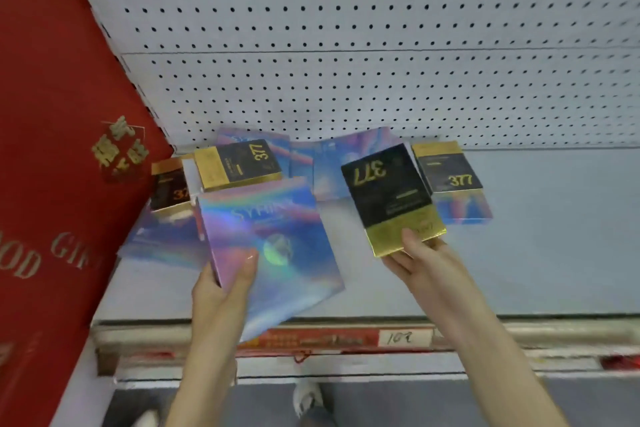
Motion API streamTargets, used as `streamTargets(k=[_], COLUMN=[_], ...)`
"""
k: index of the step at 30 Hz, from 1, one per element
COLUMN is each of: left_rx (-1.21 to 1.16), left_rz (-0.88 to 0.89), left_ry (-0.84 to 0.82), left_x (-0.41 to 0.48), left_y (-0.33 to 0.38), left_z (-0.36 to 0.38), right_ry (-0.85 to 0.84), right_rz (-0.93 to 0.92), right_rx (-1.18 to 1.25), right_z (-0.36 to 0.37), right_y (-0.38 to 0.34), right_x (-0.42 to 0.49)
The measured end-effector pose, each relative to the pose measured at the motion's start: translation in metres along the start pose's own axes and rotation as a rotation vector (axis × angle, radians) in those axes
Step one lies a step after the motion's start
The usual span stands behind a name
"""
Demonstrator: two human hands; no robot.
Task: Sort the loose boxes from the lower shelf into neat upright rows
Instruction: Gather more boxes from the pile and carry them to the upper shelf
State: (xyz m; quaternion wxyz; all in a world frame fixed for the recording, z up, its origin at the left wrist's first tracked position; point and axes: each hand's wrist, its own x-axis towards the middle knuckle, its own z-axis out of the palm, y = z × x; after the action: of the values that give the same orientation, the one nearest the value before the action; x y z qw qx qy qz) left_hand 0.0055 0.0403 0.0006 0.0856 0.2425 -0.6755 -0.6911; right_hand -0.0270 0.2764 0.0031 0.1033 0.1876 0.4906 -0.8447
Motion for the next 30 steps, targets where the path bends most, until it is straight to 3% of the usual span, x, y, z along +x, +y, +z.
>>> streamTargets(k=[3, 6, 10, 13, 17, 19, 22, 30], left_rx=[0.025, 0.111, 0.164, 0.204, 0.130, 0.118, 0.106, 0.154], left_rz=[0.057, 0.114, 0.084, 0.012, -0.090, -0.113, -0.079, 0.061], left_ry=[-0.110, -0.206, -0.365, -0.461, -0.616, -0.653, -0.653, -0.694], left_x=[-0.028, -0.068, -0.147, -0.208, -0.285, -0.312, -0.341, -0.377], left_y=[0.002, 0.000, -0.015, -0.038, -0.060, -0.065, -0.066, -0.080], left_z=[0.047, 0.098, 0.156, 0.194, 0.238, 0.261, 0.301, 0.431], right_ry=[-0.060, 0.019, 0.287, 0.374, 0.494, 0.538, 0.464, 0.449], right_rz=[0.058, 0.042, -0.280, -0.466, -0.455, -0.357, -0.287, -0.262], right_rx=[-0.109, -0.243, -0.469, -0.580, -0.434, -0.205, 0.113, -0.023], right_z=[-0.053, -0.107, -0.174, -0.218, -0.280, -0.309, -0.350, -0.441], right_y=[-0.011, -0.022, -0.041, -0.057, -0.067, -0.071, -0.081, -0.112], right_x=[-0.045, -0.082, -0.130, -0.164, -0.206, -0.224, -0.246, -0.231])
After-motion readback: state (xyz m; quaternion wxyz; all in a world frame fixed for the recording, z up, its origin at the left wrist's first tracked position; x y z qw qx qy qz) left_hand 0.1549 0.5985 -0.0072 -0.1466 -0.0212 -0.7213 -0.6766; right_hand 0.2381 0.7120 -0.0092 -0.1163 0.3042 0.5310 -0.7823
